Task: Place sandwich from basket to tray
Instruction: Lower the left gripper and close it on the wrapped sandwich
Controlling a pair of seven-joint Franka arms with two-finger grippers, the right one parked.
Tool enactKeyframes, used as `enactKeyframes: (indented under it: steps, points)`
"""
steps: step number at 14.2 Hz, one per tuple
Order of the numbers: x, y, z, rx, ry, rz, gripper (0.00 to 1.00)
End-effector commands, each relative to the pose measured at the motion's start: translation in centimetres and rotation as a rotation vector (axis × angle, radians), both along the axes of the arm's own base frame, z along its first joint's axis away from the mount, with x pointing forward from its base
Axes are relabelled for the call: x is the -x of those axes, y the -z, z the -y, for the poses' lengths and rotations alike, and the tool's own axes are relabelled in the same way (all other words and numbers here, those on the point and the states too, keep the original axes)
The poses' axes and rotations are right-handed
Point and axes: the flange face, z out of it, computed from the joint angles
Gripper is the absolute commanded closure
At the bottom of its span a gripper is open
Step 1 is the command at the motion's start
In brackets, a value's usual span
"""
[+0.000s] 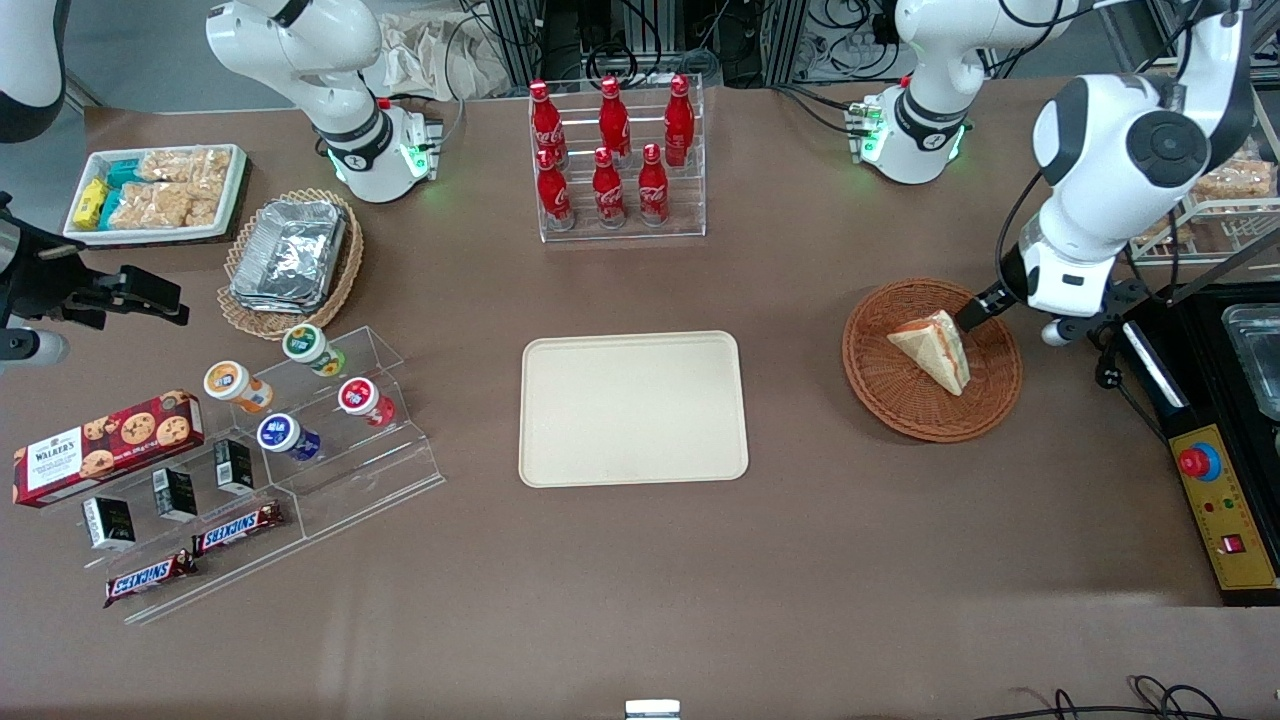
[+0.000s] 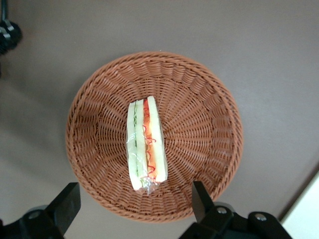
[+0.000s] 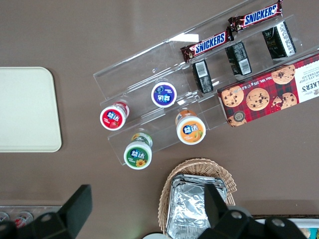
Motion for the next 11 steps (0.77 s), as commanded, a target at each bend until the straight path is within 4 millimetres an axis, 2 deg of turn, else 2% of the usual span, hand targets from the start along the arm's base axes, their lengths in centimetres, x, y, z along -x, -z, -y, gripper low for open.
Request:
enactKeyframes:
  steps: [1, 4, 7, 11]
  points:
    - [1.6, 3.8, 1.1, 0.008, -0.077, 0.037, 0.01]
    - [2.1, 7.9, 2.7, 0.010, -0.103, 0.032, 0.01]
    - [2.6, 10.4, 2.8, 0.009, -0.132, 0.007, 0.01]
    - [2.6, 12.8, 2.7, 0.018, -0.137, 0.010, 0.01]
